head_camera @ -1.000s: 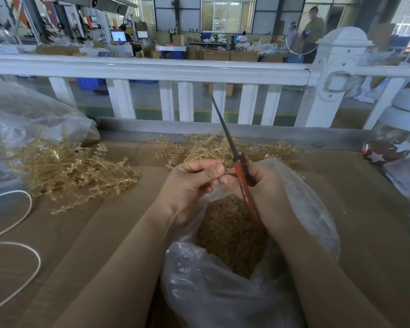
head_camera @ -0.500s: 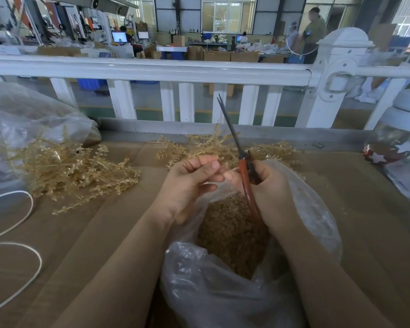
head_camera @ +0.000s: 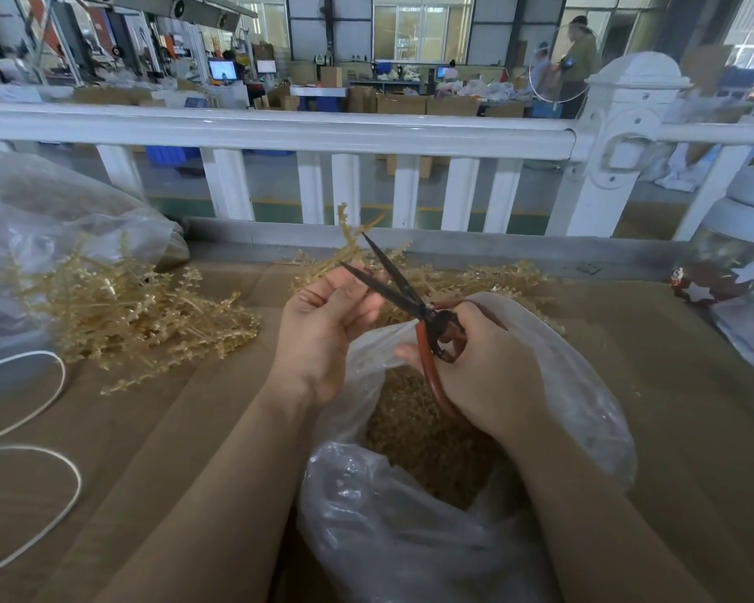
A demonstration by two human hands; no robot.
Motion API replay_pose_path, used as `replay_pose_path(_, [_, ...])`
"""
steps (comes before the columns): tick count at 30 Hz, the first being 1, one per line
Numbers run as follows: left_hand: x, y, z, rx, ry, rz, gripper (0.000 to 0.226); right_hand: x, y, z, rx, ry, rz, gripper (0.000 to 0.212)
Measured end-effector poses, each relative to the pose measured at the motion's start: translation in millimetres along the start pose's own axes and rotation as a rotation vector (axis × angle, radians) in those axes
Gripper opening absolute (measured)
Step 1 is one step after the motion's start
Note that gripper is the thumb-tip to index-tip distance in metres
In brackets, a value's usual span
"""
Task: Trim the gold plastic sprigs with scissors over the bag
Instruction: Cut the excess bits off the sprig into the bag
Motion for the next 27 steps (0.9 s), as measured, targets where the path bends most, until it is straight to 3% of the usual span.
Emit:
replay_pose_path(19, [3.6,-1.4,0.0,-0.002,-0.044,0.033,0.014,0.6,-4.5,3.6,-0.15,-0.087,0.135,0.059])
replay_pose_path(27, [1.9,-3.2,-0.3,-0.007,-0.023,0.009,0.013,2.4,-3.6,4.3,-0.101,-0.08,0.111,0.073])
Point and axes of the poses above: each hand's wrist, its own z-axis away from the middle knuckle, its own y-axis out of the palm, x = y × z, the point moved 7 cm from there along -z, towards the middle knuckle, and after that the axes turned 4 degrees about -z, right-handed, at the moved point
